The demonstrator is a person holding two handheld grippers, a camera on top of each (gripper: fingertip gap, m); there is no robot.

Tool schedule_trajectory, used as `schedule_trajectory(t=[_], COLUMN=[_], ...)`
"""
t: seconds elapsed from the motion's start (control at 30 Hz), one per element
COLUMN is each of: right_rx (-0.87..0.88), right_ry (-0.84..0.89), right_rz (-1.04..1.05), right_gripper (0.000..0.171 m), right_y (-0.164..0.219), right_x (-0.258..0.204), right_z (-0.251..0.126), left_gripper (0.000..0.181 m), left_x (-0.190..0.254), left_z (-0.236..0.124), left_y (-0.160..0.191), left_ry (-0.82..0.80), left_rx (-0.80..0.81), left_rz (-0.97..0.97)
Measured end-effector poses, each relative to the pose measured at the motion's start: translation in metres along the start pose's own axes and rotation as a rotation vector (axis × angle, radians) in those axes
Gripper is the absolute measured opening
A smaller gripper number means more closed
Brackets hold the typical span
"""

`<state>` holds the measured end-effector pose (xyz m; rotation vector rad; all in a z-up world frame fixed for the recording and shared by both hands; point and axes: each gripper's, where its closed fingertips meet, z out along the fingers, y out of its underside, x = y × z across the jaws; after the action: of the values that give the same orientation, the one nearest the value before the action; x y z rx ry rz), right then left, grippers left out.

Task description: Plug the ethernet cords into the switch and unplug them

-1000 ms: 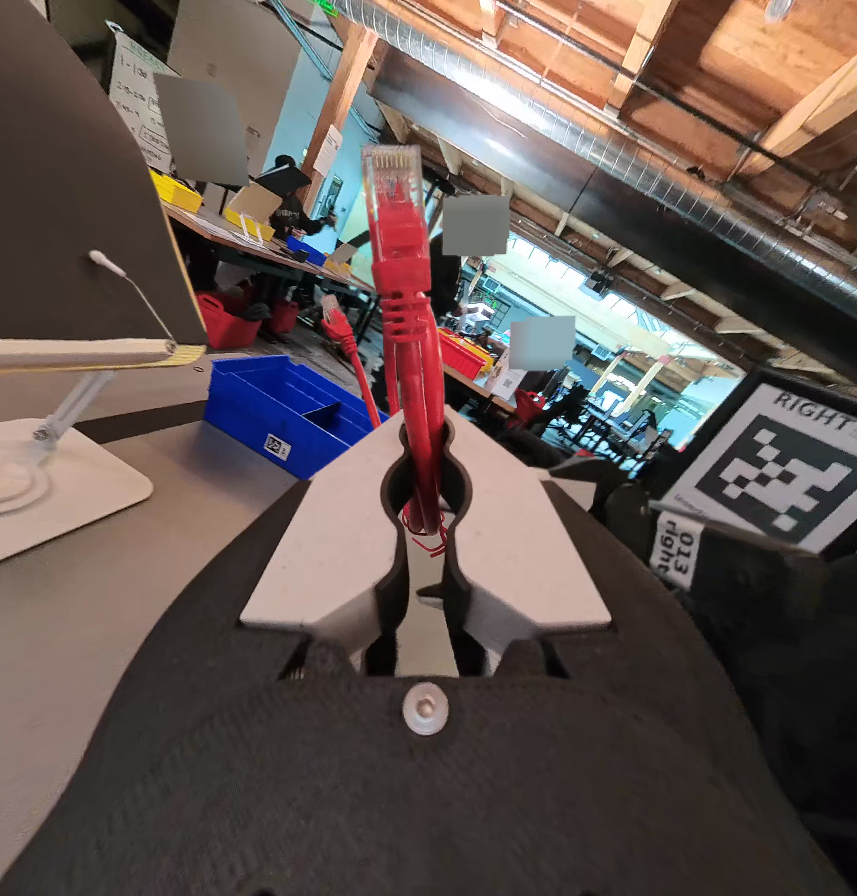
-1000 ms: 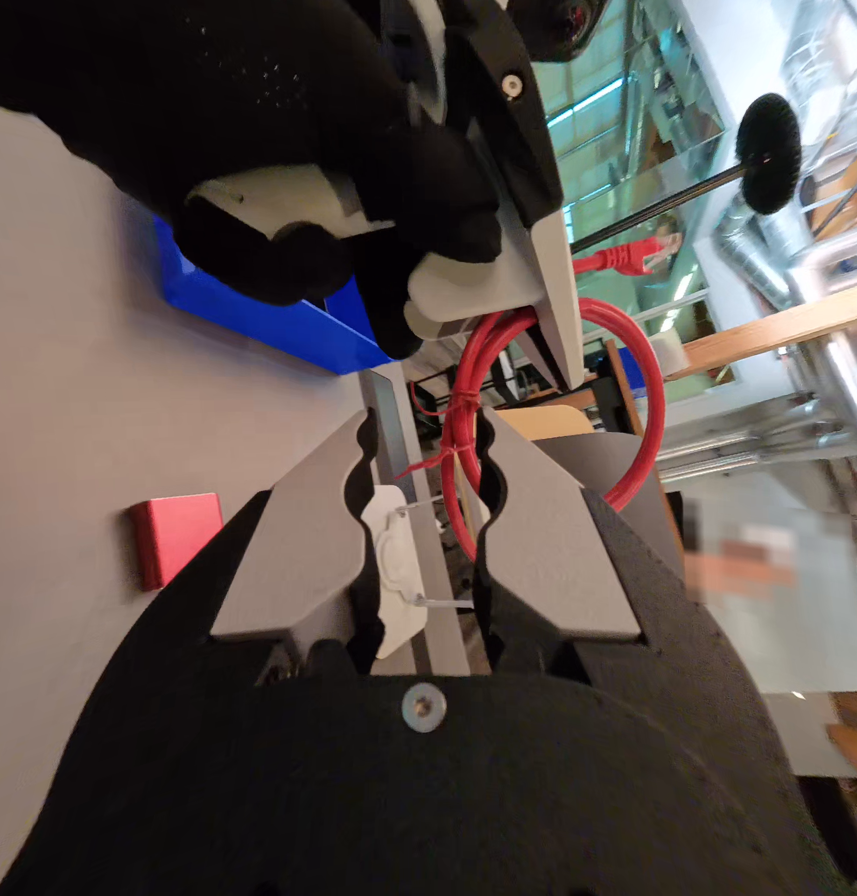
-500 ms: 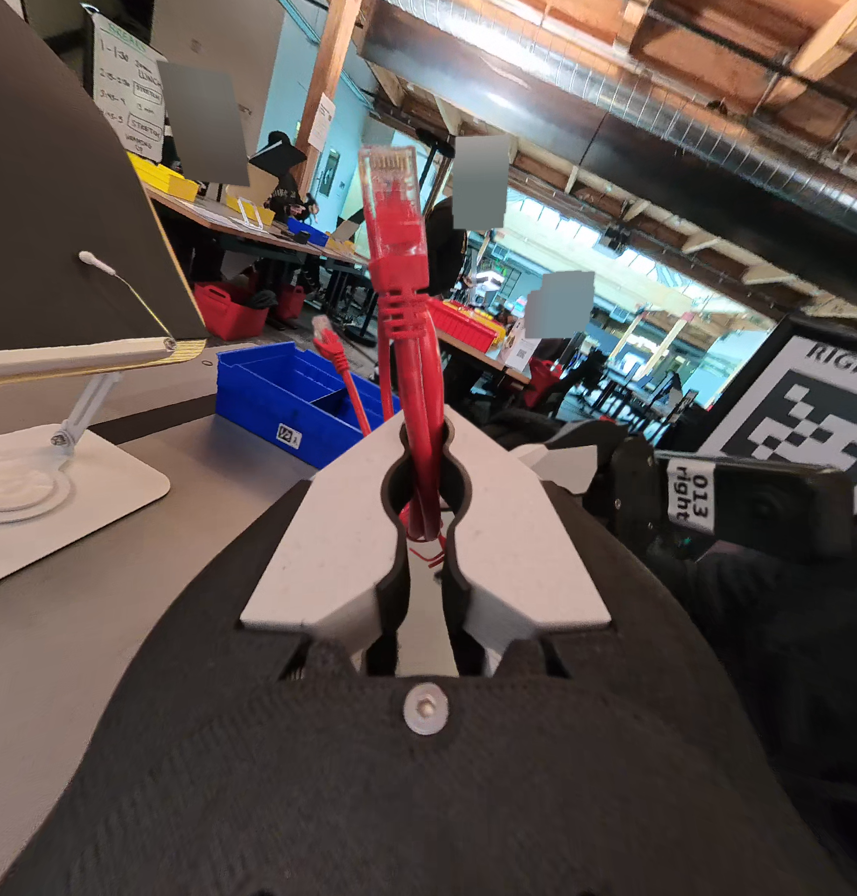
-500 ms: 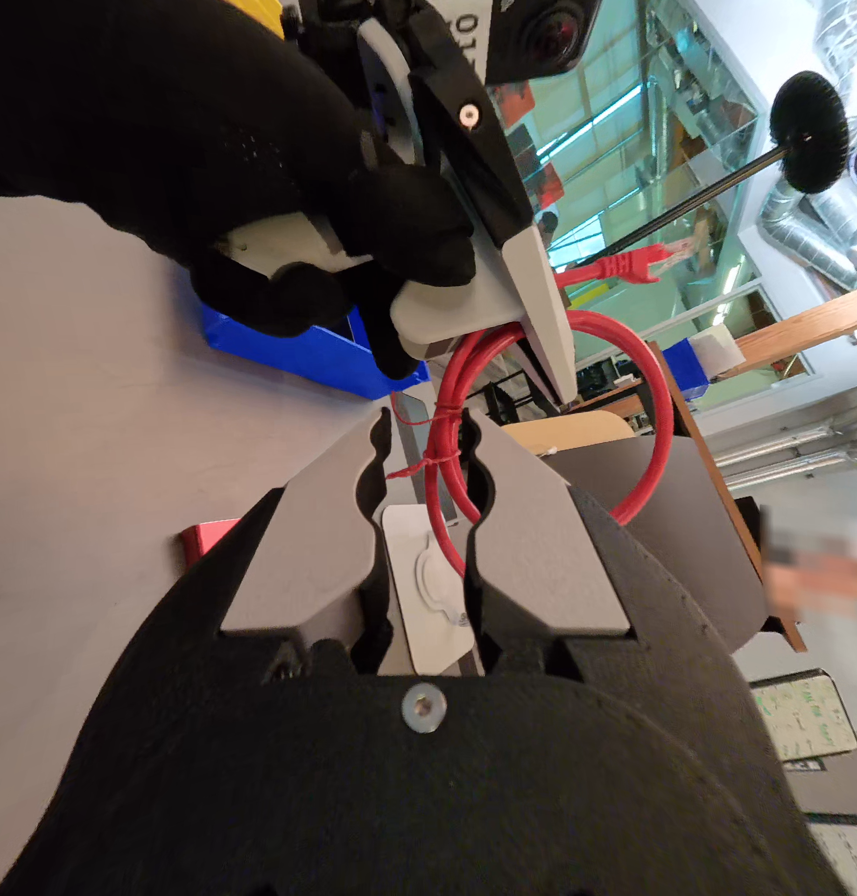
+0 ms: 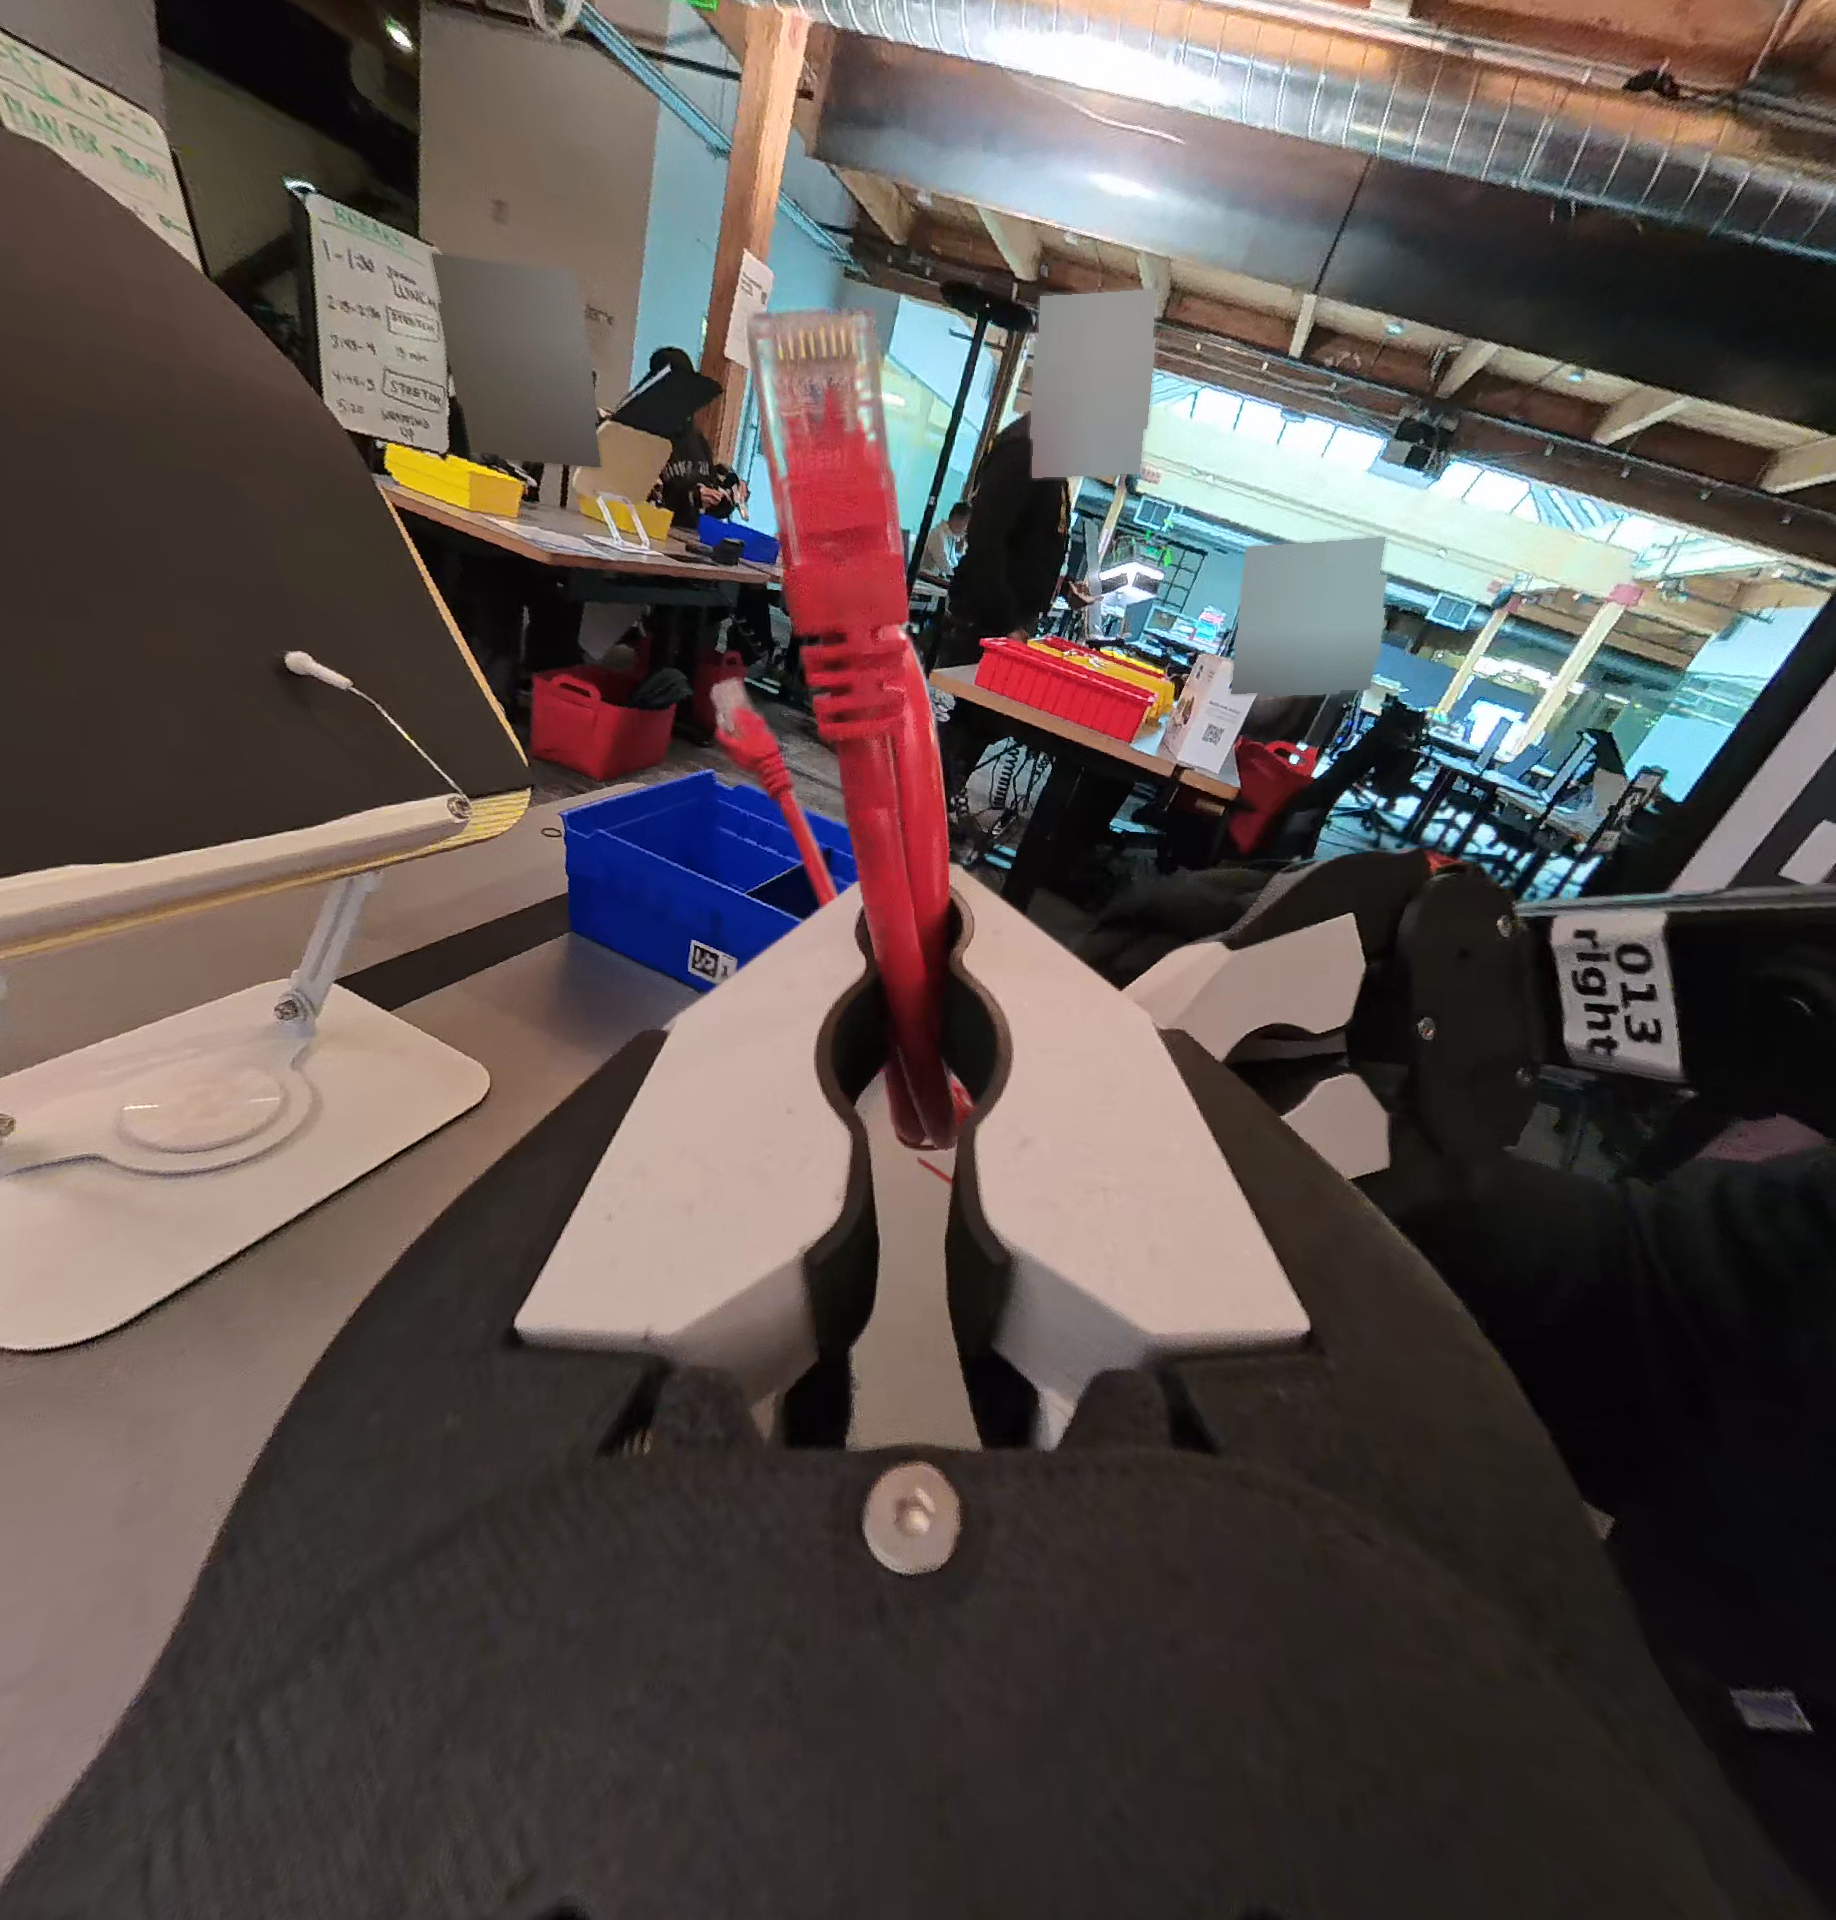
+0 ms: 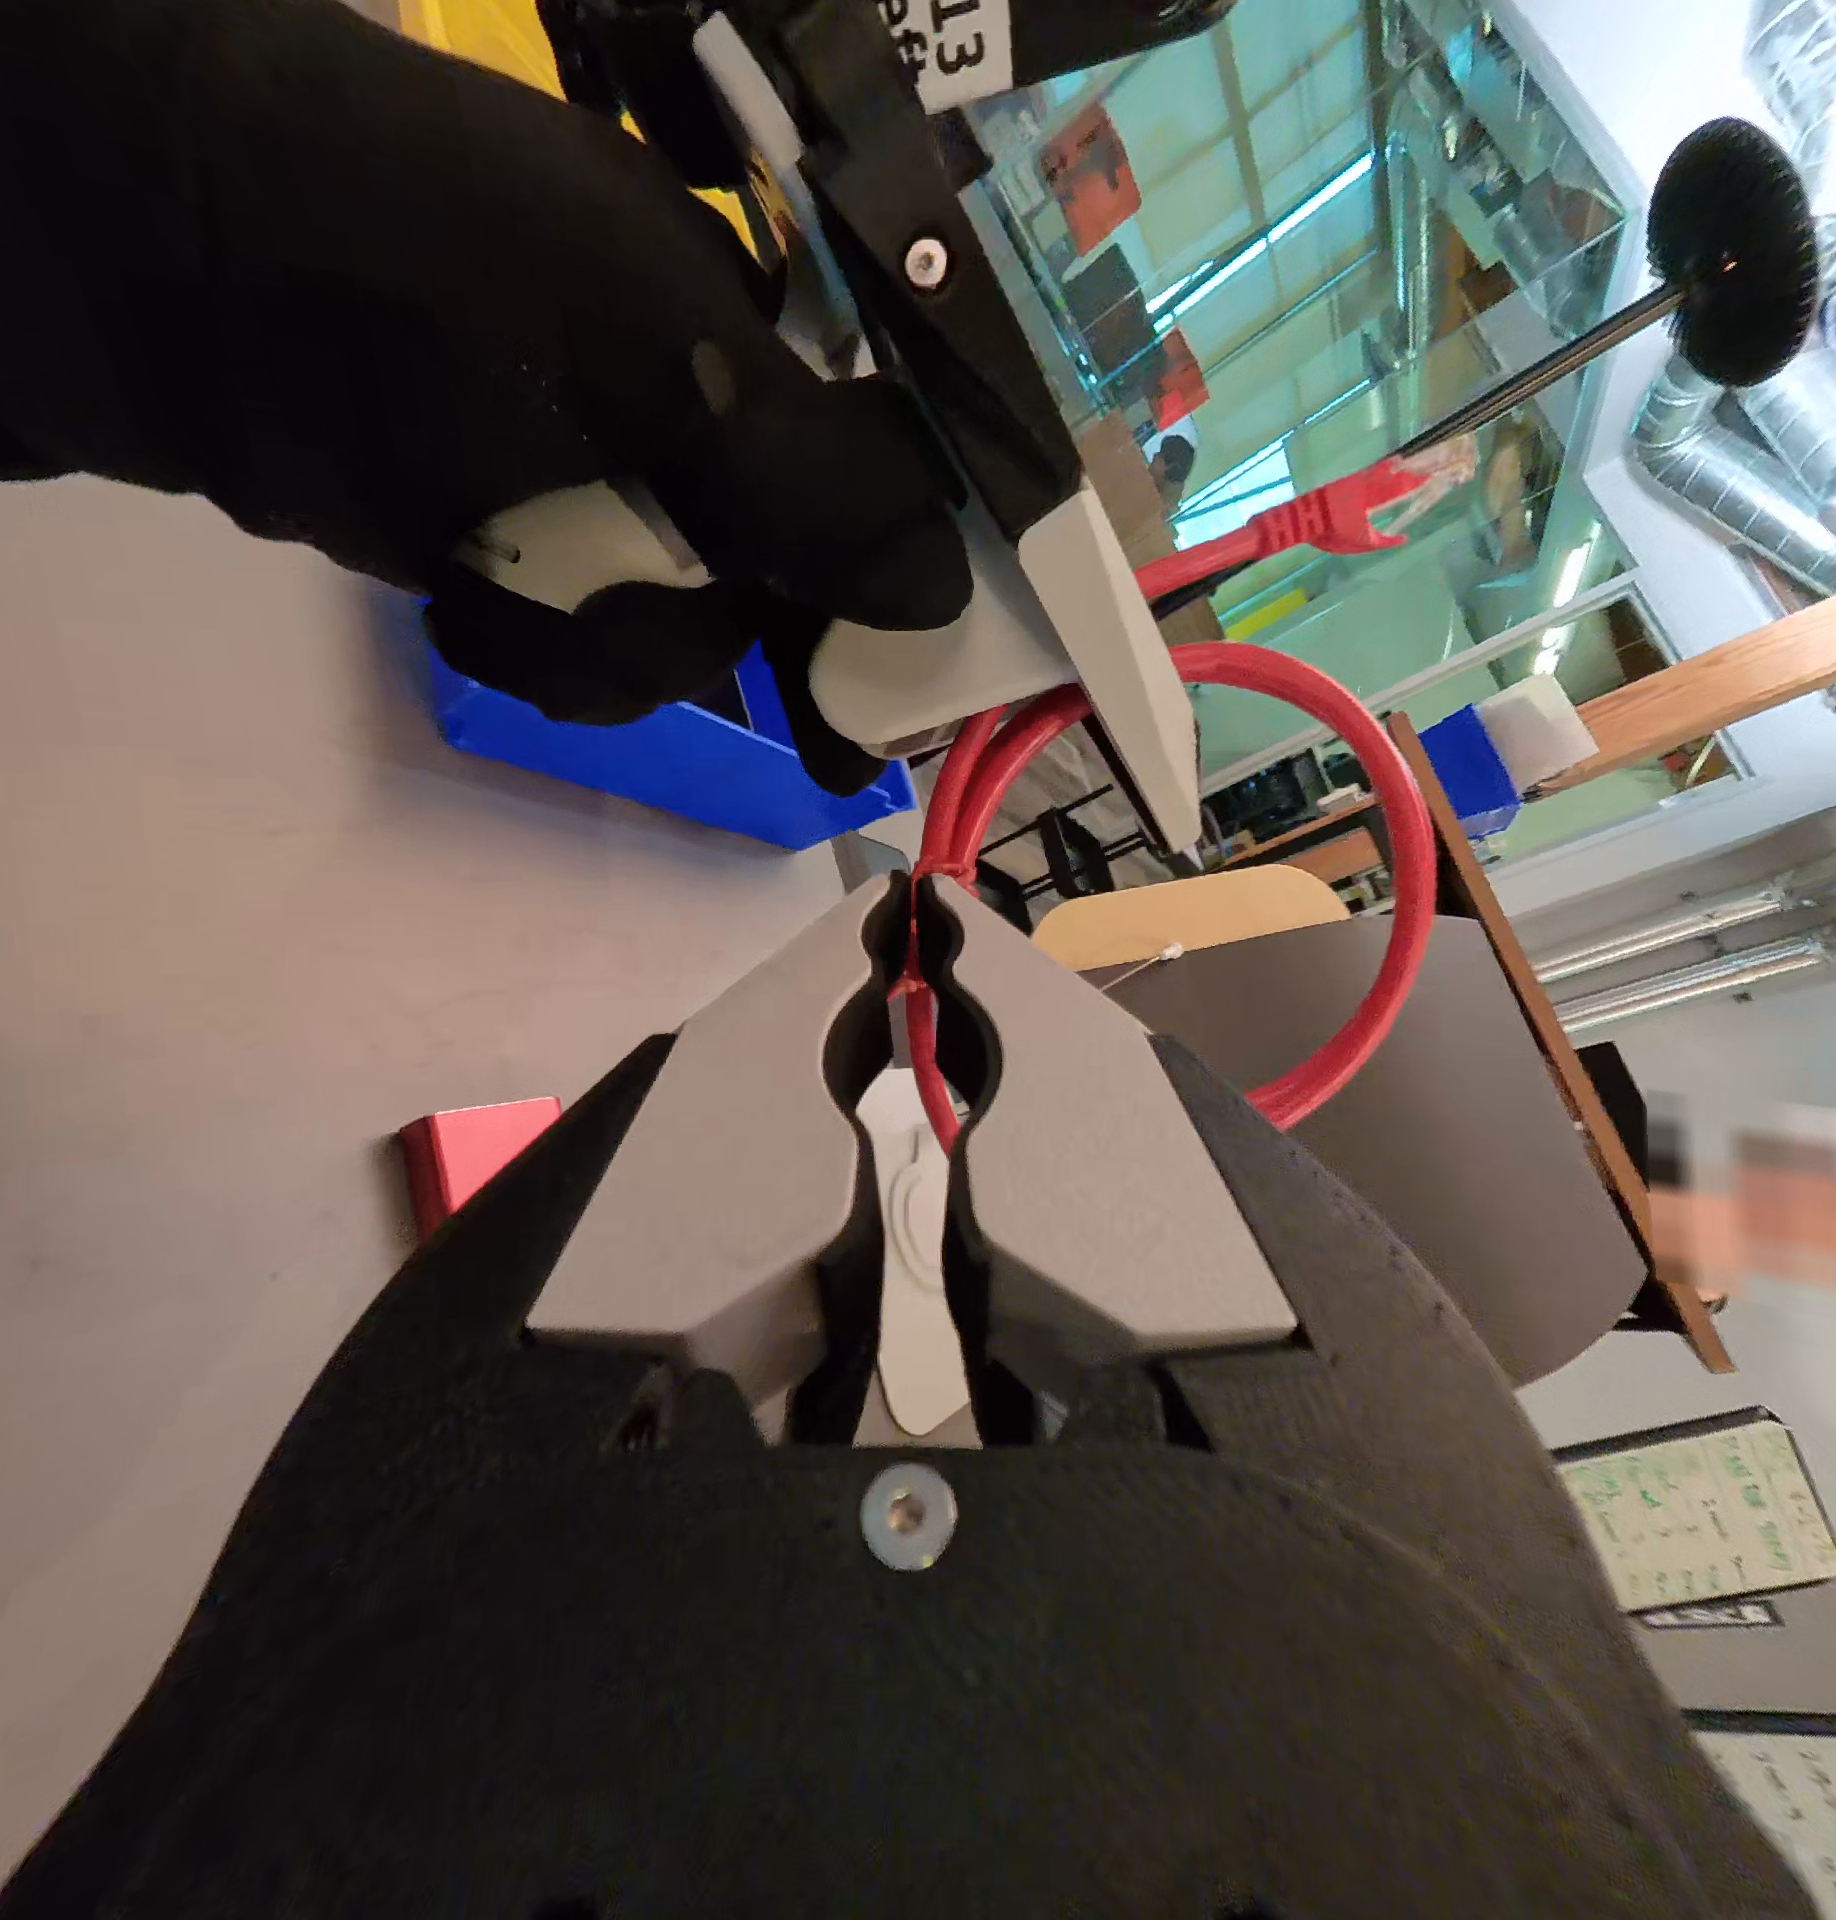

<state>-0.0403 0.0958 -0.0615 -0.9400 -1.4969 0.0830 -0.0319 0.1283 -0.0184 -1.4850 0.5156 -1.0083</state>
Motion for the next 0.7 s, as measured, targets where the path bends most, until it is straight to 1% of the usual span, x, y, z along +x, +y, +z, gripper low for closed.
schedule_trajectory(t=[0.1, 0.23, 0.27, 0.33, 0.4, 0.47, 0.53, 0.63, 0.7], right_rx=[0.050, 0.165, 0.189, 0.203, 0.180, 0.119, 0.071, 0.032, -0.001], right_ry=[-0.059, -0.168, -0.170, -0.161, -0.133, -0.114, -0.122, -0.119, -0.118], right_rz=[0.031, 0.236, 0.281, 0.339, 0.308, 0.217, 0.143, 0.053, -0.005], right_gripper=[0.000, 0.000, 0.004, 0.019, 0.017, 0.010, 0.009, 0.011, 0.009], right_y=[-0.013, -0.024, -0.025, -0.023, -0.019, -0.012, -0.008, -0.006, -0.004], right_x=[-0.007, -0.002, 0.004, 0.016, 0.020, 0.015, 0.006, -0.001, -0.005], right_z=[-0.004, -0.014, -0.018, -0.022, -0.022, -0.019, -0.015, -0.013, -0.011], left_gripper=[0.000, 0.000, 0.000, 0.000, 0.000, 0.000, 0.000, 0.000, 0.000], left_x=[0.000, 0.004, 0.006, 0.014, 0.018, 0.024, 0.032, 0.036, 0.038], left_z=[-0.002, -0.007, -0.008, -0.009, -0.008, -0.005, 0.000, 0.003, 0.005], left_y=[-0.003, -0.014, -0.016, -0.018, -0.015, -0.010, -0.002, 0.008, 0.016], left_ry=[-0.020, -0.013, 0.003, 0.074, 0.091, 0.111, 0.145, 0.155, 0.159], left_rx=[0.025, 0.078, 0.074, 0.070, 0.044, 0.006, -0.047, -0.116, -0.166], left_rz=[0.030, 0.066, 0.091, 0.077, 0.096, 0.124, 0.136, 0.161, 0.181])
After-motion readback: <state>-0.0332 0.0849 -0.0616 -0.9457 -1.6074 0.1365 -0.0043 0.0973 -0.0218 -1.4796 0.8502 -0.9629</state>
